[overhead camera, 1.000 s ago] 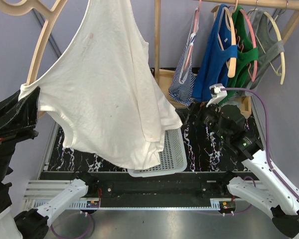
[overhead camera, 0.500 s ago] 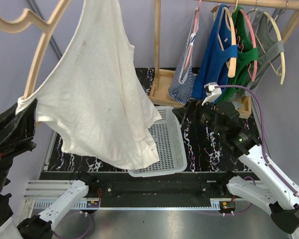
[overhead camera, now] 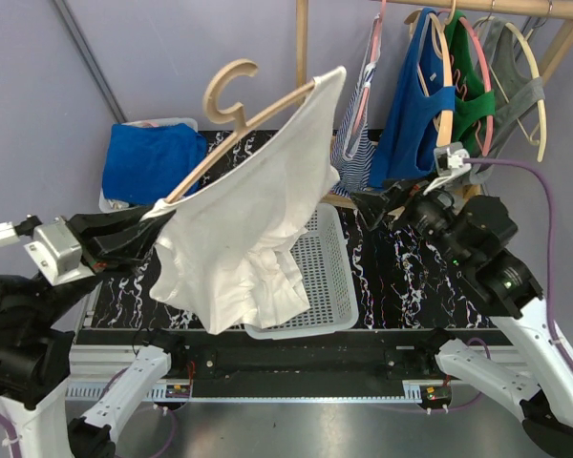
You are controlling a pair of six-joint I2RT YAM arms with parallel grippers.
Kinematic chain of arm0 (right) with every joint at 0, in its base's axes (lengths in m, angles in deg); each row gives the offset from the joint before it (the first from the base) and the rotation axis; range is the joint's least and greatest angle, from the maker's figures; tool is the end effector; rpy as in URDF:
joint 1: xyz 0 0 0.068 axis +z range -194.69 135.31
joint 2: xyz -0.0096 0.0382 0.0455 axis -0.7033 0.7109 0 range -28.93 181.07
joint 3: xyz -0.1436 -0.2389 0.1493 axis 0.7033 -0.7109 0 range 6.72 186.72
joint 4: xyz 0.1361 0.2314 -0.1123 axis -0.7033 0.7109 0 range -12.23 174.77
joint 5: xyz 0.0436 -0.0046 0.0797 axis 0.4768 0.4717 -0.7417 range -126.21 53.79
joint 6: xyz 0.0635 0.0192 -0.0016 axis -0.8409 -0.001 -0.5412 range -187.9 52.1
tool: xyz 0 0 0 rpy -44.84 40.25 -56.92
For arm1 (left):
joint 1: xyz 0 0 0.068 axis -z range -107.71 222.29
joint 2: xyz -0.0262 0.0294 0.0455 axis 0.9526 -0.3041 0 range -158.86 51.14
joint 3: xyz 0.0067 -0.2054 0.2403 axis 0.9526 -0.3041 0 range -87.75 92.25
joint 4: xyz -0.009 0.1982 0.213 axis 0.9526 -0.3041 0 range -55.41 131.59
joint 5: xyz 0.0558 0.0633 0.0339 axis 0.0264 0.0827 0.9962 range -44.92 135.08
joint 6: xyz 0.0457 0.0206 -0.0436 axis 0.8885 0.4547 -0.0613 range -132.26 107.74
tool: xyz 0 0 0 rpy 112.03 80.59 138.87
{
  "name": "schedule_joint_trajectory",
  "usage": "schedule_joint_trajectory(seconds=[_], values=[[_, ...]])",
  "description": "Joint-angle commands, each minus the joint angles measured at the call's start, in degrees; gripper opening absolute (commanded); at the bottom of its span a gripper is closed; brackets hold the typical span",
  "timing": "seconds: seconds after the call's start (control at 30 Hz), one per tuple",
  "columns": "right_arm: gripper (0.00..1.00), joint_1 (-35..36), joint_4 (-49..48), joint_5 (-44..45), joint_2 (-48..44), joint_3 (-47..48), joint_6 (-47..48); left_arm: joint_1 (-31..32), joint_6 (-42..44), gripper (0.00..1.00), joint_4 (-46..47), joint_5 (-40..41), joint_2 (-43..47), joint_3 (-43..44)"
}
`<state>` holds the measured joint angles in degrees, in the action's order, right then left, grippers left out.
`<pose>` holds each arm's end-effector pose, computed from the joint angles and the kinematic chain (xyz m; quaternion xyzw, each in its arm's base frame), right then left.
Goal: Remove the tank top from the hanger
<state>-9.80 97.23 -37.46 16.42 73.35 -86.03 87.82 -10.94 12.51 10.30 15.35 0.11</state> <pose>0.1350 0.0955 0.4932 -0.1092 0.6872 0.3274 0.6393 -0.0078 -0.0290 0.5946 0.3237 0.4846 -0.2621 0.7692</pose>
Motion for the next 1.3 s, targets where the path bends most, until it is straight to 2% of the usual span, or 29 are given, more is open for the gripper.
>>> schedule_joint_trajectory(seconds=[0.0,0.1,0.23,0.5,0.83,1.27], values=[[1.00,0.4,-0.9,-2.5,-0.2,6.8,2.0,-0.4,-1.0,0.00,3.5,-7.0,0.0,-3.7],[1.00,0.4,-1.4,-3.0,0.9,7.7,1.7,-0.4,-0.8,0.00,2.8,-9.9,0.1,-7.2],[0.99,0.4,-3.9,-2.8,1.6,6.1,0.2,-0.4,0.3,0.00,2.7,-9.7,0.7,-10.8],[1.00,0.4,-6.6,2.6,7.0,4.6,-1.6,-0.4,1.3,0.00,3.2,-10.0,0.6,-12.8],[0.99,0.4,-10.2,1.7,10.3,3.9,-5.2,-0.4,1.3,0.00,4.9,-10.1,1.2,-16.6],[1.00,0.4,-10.8,5.0,10.9,-0.4,-5.5,-0.3,0.4,0.00,7.0,-10.6,1.7,-15.5]])
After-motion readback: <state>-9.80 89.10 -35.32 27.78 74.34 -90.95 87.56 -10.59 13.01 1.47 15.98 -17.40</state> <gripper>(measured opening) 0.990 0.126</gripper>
